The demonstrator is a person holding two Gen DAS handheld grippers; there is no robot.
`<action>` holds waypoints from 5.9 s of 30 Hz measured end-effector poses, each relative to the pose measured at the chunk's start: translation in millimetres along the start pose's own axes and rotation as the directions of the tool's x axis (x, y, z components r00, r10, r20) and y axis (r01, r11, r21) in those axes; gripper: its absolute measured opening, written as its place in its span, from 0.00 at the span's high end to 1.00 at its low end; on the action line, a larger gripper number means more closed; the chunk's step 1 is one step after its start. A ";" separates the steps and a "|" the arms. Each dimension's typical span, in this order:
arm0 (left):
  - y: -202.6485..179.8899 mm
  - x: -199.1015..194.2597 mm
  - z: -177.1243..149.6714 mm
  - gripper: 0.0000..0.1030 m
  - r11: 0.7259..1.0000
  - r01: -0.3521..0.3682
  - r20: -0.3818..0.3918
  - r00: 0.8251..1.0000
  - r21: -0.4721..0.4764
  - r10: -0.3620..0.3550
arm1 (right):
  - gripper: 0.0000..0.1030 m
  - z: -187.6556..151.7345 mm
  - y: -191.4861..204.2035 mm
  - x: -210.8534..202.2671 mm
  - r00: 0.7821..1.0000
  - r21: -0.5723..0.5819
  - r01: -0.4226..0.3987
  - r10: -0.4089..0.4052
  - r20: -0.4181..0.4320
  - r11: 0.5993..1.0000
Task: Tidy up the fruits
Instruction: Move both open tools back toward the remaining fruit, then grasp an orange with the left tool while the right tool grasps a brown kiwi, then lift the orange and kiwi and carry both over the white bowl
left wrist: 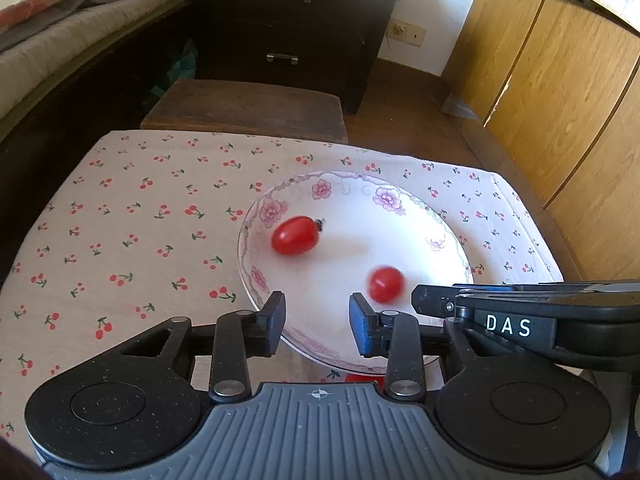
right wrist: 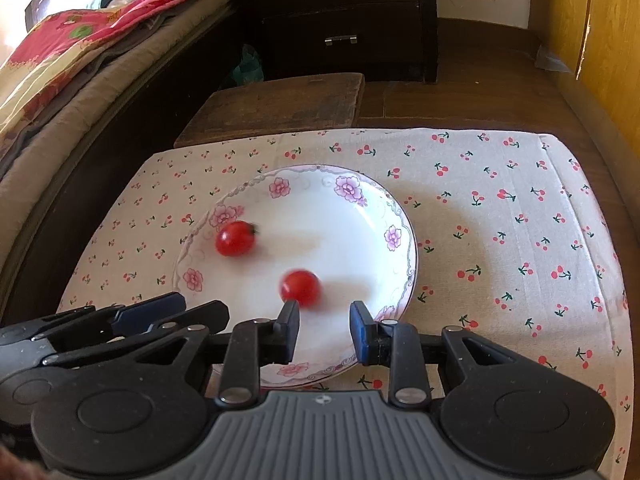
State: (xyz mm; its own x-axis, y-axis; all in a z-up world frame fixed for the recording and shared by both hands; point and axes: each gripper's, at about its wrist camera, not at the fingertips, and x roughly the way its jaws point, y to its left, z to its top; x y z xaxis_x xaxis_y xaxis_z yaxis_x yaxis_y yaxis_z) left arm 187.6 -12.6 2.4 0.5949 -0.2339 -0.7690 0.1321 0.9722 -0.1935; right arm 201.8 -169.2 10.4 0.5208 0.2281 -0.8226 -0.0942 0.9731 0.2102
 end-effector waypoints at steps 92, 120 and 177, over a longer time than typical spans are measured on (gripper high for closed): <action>30.1 -53.0 -68.3 0.41 0.999 0.023 -0.080 0.996 -0.042 -0.027 | 0.73 -93.7 34.5 -25.3 0.990 -0.096 0.009 -0.022 -0.140 0.995; 15.5 -42.5 -76.5 0.65 1.000 -0.021 -0.100 0.995 -0.011 0.019 | 0.73 -100.3 23.2 -38.6 0.992 -0.073 0.015 -0.024 -0.125 0.997; -11.8 -64.5 -103.5 0.65 0.992 -0.044 -0.076 0.996 0.119 0.053 | 0.73 -114.3 34.1 -58.2 0.995 -0.079 0.027 -0.034 -0.094 0.997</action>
State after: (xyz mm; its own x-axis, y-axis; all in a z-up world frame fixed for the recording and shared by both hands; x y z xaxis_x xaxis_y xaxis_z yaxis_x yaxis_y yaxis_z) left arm 65.6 -10.4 -8.7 0.5390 -0.1820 -0.8224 0.1989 0.9763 -0.0857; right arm 71.4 -145.7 5.0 0.4415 0.1969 -0.8754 -0.1471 0.9783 0.1459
